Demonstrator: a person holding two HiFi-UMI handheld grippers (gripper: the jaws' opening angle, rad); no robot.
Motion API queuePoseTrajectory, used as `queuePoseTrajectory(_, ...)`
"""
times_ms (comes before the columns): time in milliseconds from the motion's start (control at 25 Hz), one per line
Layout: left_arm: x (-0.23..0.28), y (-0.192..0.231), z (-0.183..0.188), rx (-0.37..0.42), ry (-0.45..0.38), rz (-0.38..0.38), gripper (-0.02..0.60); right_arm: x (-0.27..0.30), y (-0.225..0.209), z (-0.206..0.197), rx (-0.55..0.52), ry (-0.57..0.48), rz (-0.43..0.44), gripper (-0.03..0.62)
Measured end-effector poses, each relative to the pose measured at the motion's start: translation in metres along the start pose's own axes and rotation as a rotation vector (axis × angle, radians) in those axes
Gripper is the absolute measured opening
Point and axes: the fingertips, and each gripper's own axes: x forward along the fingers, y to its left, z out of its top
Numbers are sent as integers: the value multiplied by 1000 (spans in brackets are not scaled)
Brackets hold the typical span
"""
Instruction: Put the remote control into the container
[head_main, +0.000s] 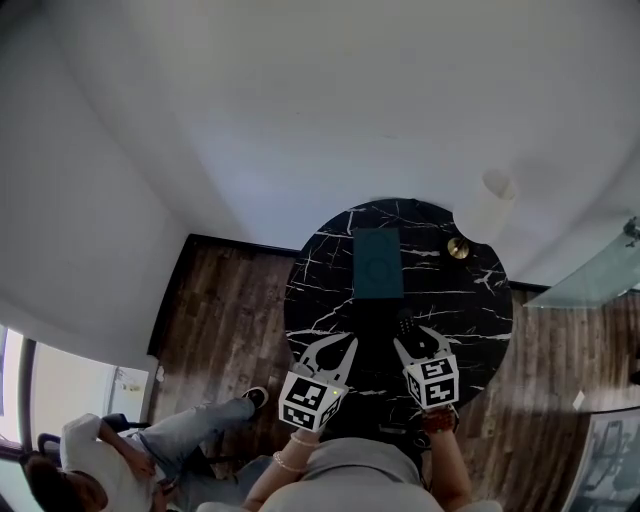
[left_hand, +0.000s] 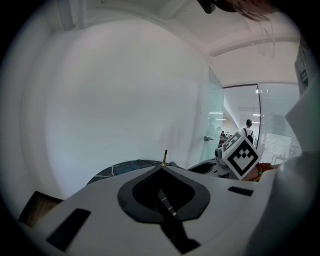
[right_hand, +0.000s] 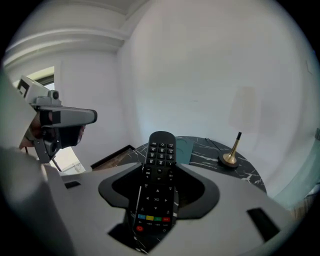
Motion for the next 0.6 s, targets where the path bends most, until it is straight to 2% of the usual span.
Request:
queuePoseTrajectory(280,0,7,2,-5,-4,17,6,9,19,15,-47,1,51,212)
queuePoseTrajectory(600,-4,26,0,-20,-6,56,6,50,24,-12,-58,109,80,212)
